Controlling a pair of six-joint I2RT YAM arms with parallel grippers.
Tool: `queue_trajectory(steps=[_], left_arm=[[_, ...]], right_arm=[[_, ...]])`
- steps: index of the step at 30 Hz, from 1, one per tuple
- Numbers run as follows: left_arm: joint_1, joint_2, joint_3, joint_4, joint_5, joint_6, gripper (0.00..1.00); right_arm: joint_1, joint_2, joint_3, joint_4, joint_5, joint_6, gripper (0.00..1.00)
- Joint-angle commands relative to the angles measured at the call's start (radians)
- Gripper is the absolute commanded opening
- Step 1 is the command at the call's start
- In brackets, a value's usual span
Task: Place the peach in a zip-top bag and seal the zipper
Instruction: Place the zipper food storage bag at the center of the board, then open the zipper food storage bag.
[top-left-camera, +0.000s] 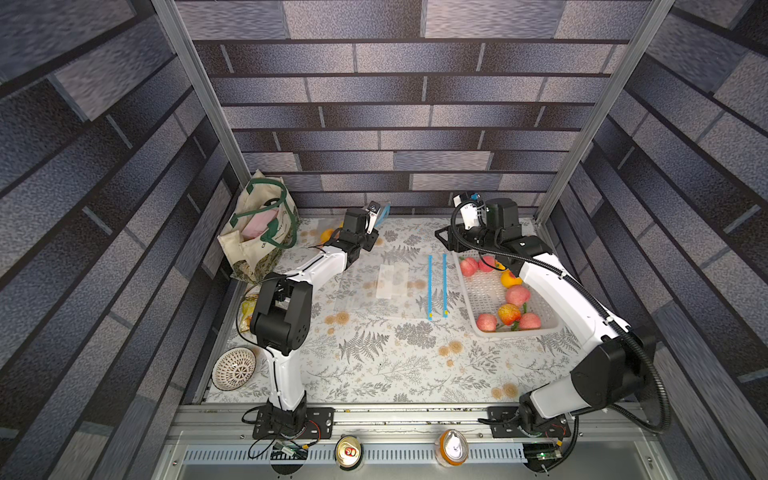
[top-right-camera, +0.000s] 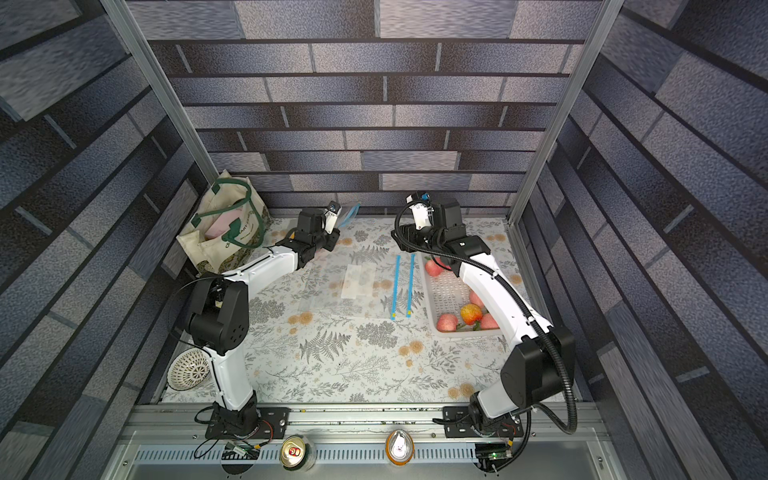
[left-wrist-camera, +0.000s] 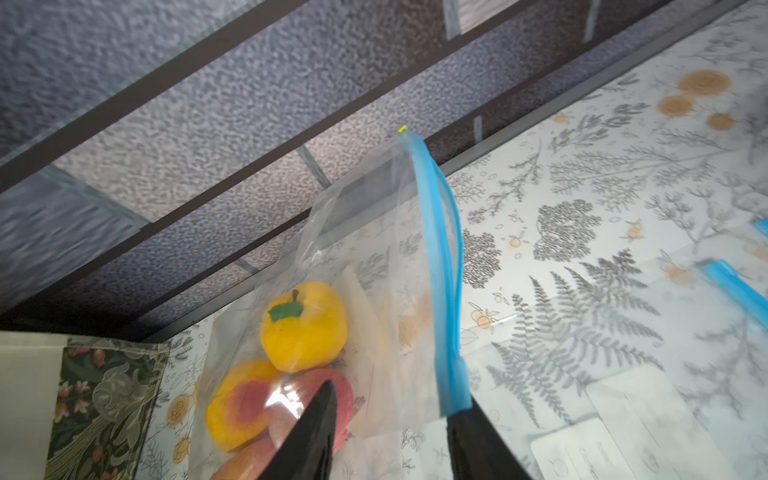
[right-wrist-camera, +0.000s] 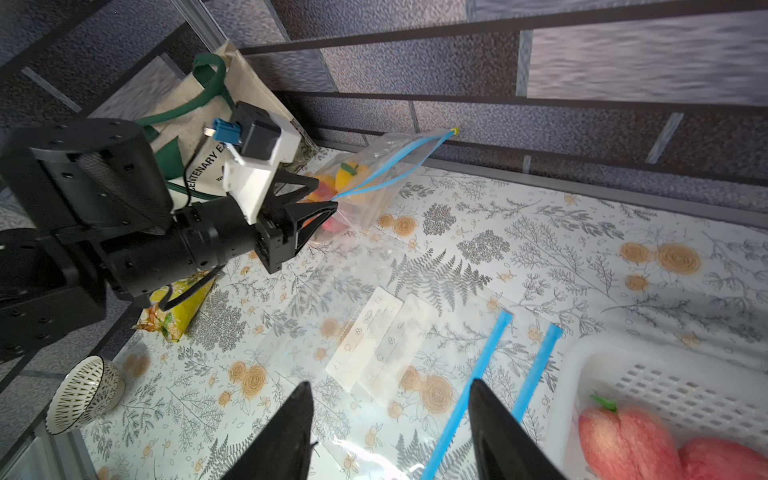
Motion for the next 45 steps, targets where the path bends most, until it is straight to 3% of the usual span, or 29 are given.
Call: queue_trajectory(steps=[1, 3, 4, 8, 12, 14, 17, 21, 27, 35, 45], left_arm=[[0.009, -0.17, -0.051, -0.071, 0.094, -0.186, 0.59], [0.011, -0.253, -0.08, -0.124, 0.089, -0.305, 0.75], [0.014, -0.29, -0.08, -0.195, 0.09, -0.37, 0.76], [-0.01, -0.398, -0.078, -0.43, 0.134, -0.489, 0.74], [-0.196, -0.465, -0.131, -0.514, 0.046, -0.589, 0.73], [-0.32, -0.414, -0.103, -0.604, -0.048, -0.733, 0.72], [-0.481, -0.315, -0.089, -0.64, -0.223, -0.833, 0.72], [-0.587, -0.133, 0.004, -0.702, -0.307, -0.895, 0.69], [-0.636, 0.106, 0.19, -0.767, -0.334, -0.879, 0.65], [-0.629, 0.302, 0.355, -0.786, -0.314, -0.896, 0.58], [-0.631, 0.417, 0.417, -0.807, -0.328, -0.912, 0.42]], right_arm=[[0.004, -0.057, -0.029, -0.054, 0.058, 0.046, 0.61], [0.004, -0.078, -0.035, -0.081, 0.102, 0.055, 0.62], [0.002, -0.087, -0.034, -0.097, 0.126, 0.064, 0.63], [0.0, -0.104, -0.026, -0.162, 0.15, 0.093, 0.63], [-0.019, -0.106, -0.03, -0.23, 0.237, 0.167, 0.62], [-0.06, -0.099, -0.027, -0.278, 0.279, 0.236, 0.61], [-0.081, -0.134, -0.061, -0.293, 0.393, 0.274, 0.6], [-0.124, -0.204, -0.137, -0.268, 0.447, 0.315, 0.6], [-0.147, -0.229, -0.186, -0.259, 0.432, 0.304, 0.59], [-0.162, -0.217, -0.221, -0.217, 0.403, 0.308, 0.59], [-0.252, -0.245, -0.245, -0.188, 0.324, 0.307, 0.59]])
